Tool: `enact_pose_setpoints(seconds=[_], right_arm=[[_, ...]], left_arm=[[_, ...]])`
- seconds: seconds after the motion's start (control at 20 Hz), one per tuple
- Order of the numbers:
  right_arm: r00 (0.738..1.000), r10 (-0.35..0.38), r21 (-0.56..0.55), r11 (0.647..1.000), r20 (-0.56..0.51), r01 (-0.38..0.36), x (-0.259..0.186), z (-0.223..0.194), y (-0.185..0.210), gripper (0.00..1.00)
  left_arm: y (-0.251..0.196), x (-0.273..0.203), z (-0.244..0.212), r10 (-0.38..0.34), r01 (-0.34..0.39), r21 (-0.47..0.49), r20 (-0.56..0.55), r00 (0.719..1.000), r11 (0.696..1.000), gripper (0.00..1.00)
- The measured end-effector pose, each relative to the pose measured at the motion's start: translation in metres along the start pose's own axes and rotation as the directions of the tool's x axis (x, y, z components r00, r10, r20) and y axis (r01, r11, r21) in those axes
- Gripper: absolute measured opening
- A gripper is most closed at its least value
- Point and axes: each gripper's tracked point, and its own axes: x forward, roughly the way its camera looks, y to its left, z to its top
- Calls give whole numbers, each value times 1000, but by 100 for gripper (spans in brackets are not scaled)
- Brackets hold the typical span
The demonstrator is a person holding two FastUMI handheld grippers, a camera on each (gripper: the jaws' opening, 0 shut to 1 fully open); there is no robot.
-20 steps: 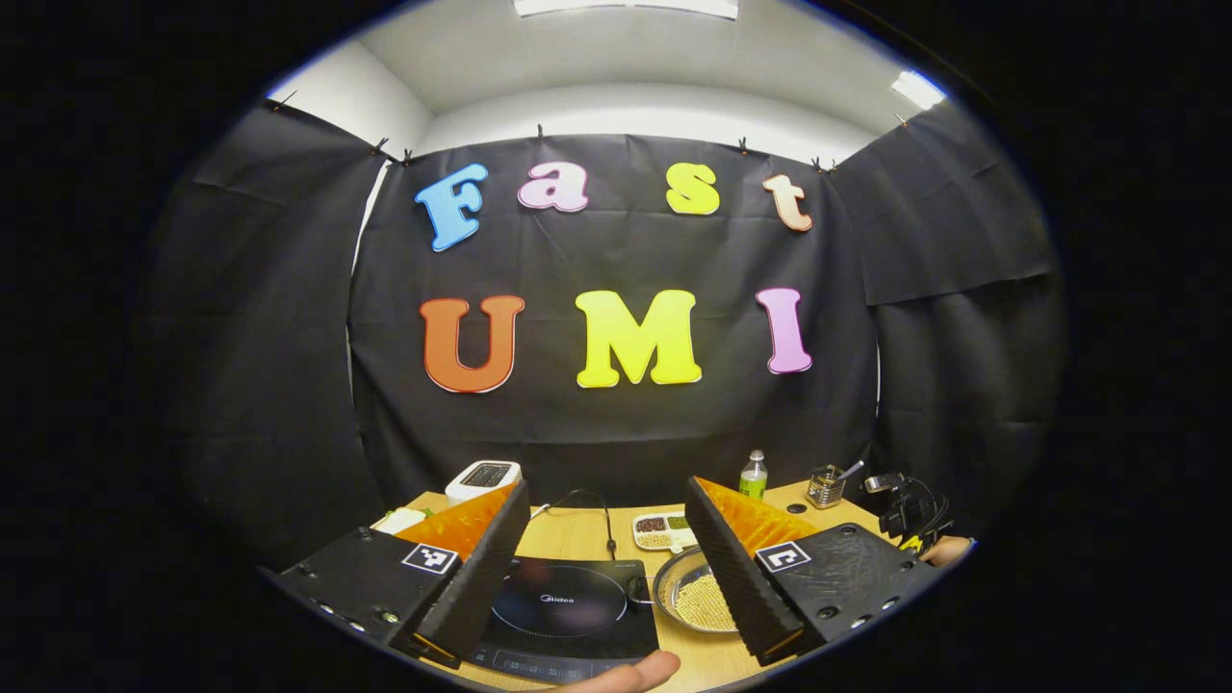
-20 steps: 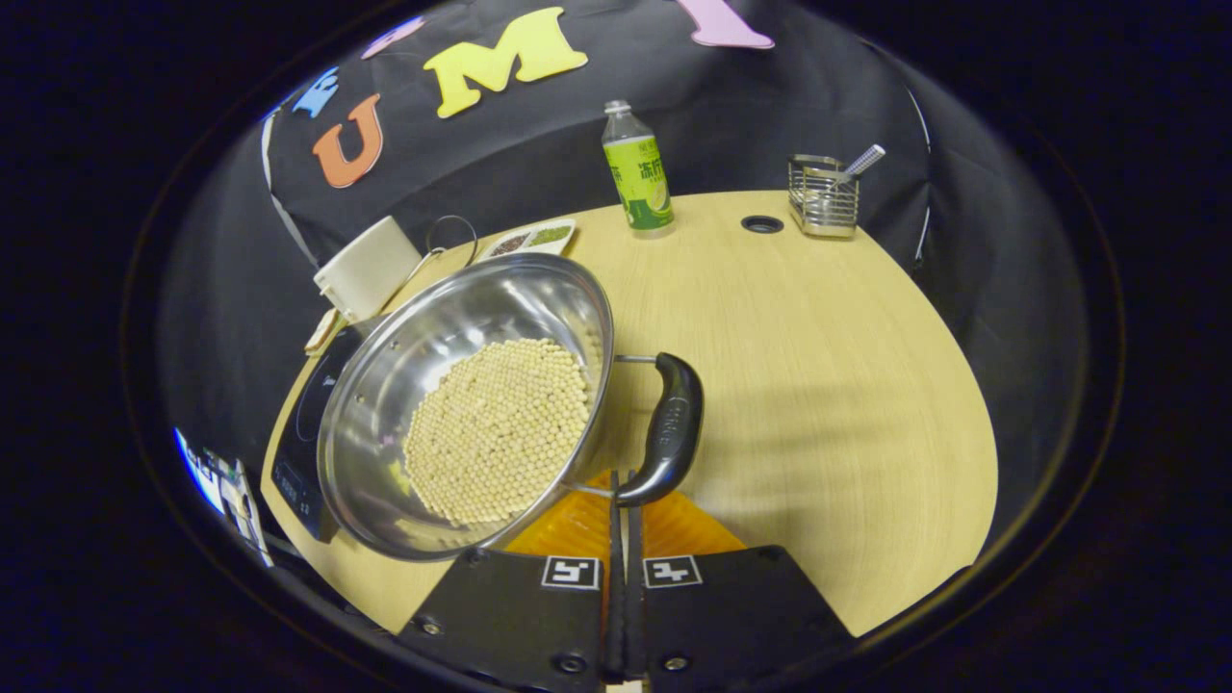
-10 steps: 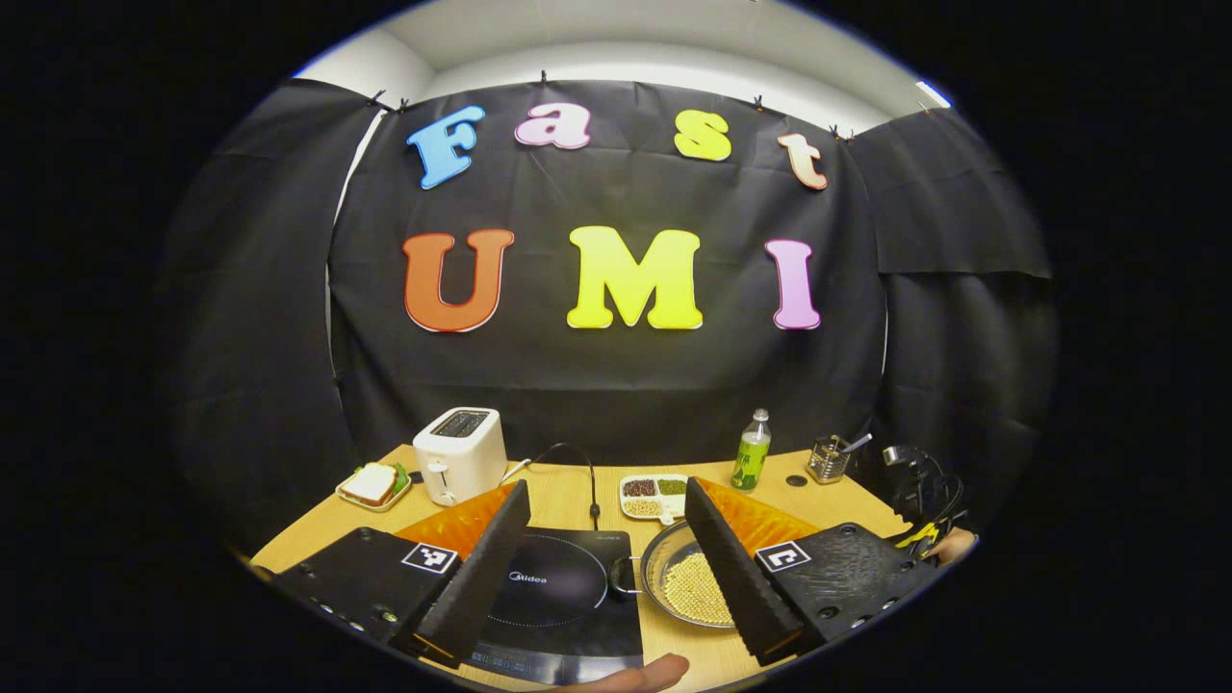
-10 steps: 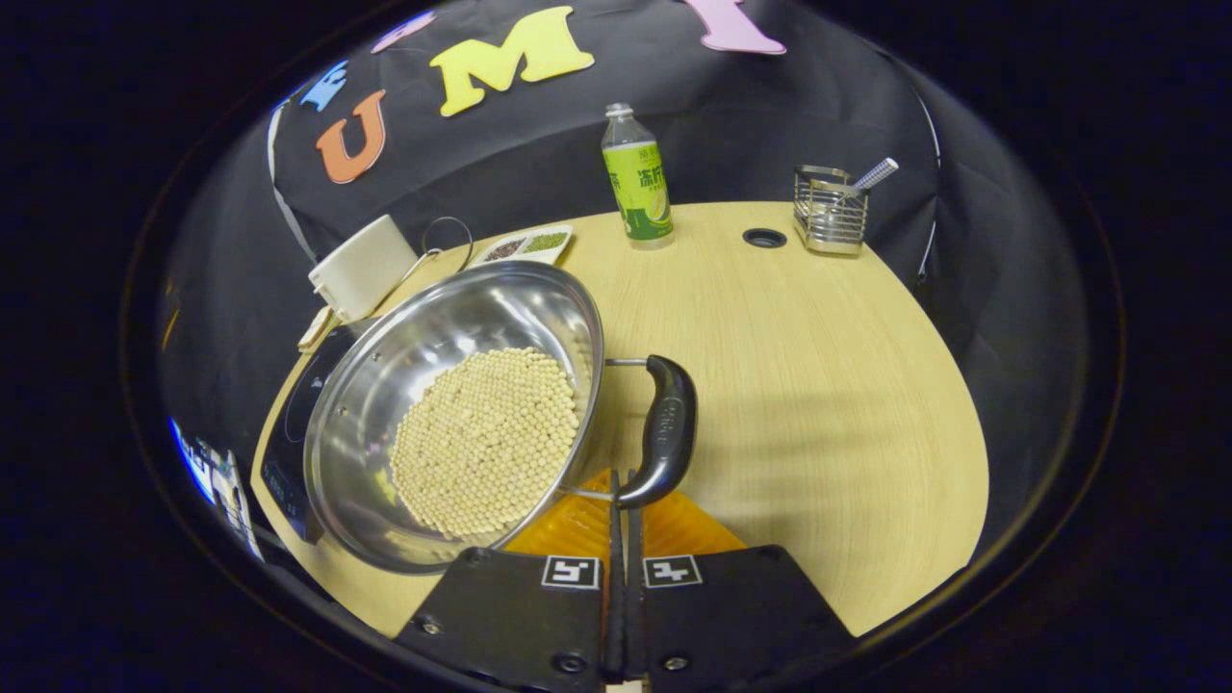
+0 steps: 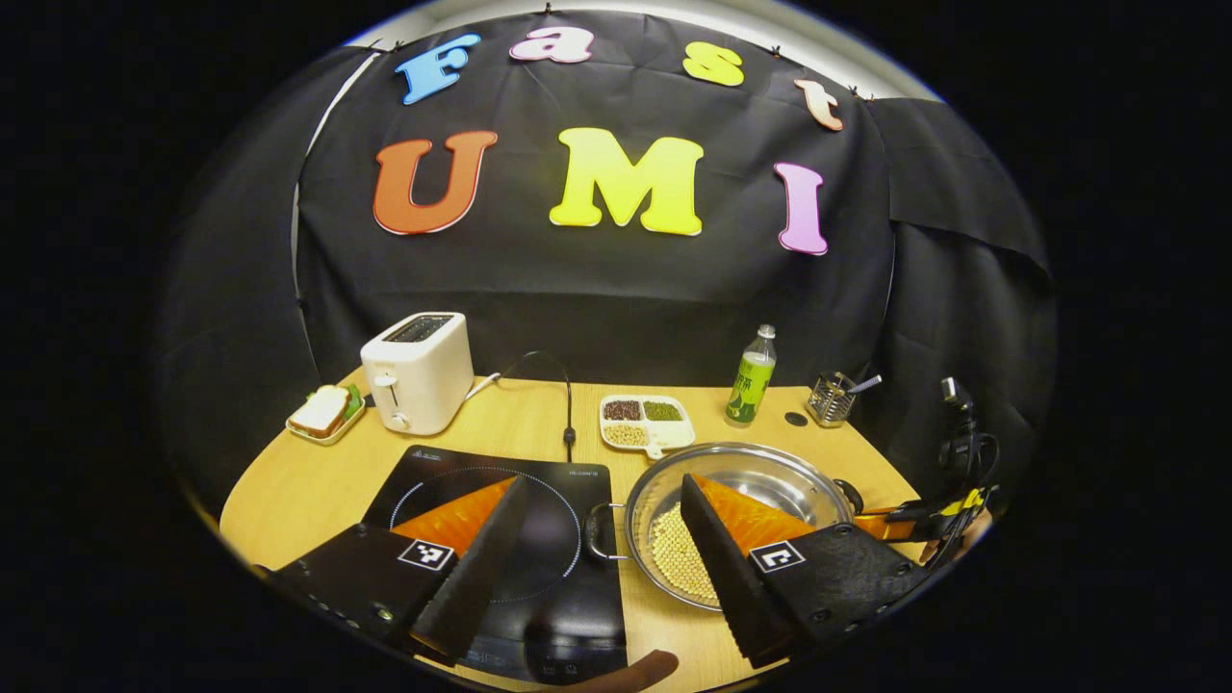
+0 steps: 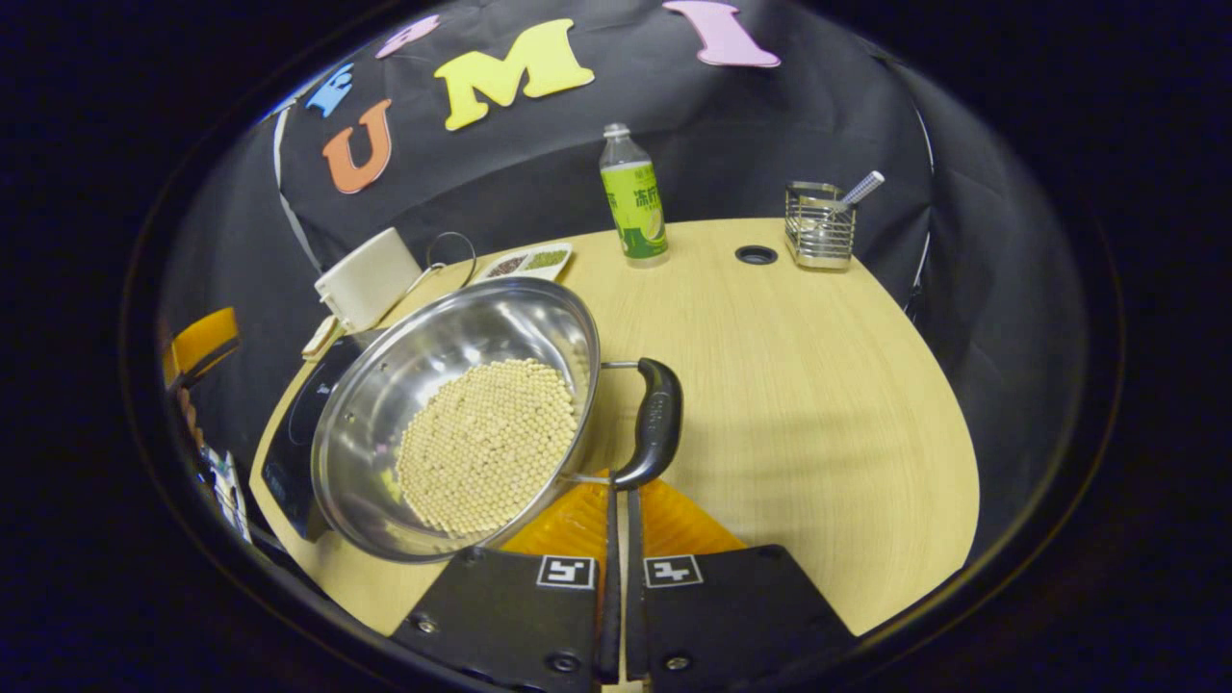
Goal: First push the handle of the pot to place it horizontally, then grasp the pot with both hands and set it on the induction cooktop.
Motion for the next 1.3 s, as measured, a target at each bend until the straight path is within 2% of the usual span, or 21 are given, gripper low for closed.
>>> enact_pose_setpoints(seconds=[0.05,0.15,0.25,0.3,0.4,0.7,0.9,1.1,1.2,1.3], right_arm=[[1000,-5,-4,1000,8,5,-3,-1,-2,8],[999,-26,-21,999,20,26,-10,0,-10,33],[998,-47,-25,999,48,48,-19,7,-16,68],[997,-50,-22,998,55,52,-22,10,-17,77],[997,-45,-16,999,59,46,-30,17,-17,89],[995,-74,-3,997,65,75,-33,39,-19,89],[996,-61,34,998,60,59,-20,49,-8,89],[992,-111,53,993,66,108,0,58,-10,89],[987,-145,81,987,64,139,11,58,-15,87],[991,-129,110,986,42,124,21,52,-10,87]], left_arm=[[-1,4,-7,-4,4,9,-21,1000,1000,95],[-2,13,-20,2,-1,18,-68,998,1000,95],[-7,21,-27,-12,12,-6,-102,995,1000,95],[-10,24,-32,-24,21,-24,-117,993,999,95],[-13,32,-37,-35,30,-39,-144,989,999,95],[-14,54,-57,-24,12,-49,-251,968,999,95],[-9,70,-75,-4,-12,-49,-325,946,999,95],[-5,86,-87,-3,-29,-80,-379,926,996,95],[-3,93,-91,11,-38,-59,-400,917,998,95],[1,96,-96,24,-37,-23,-419,908,999,95]])
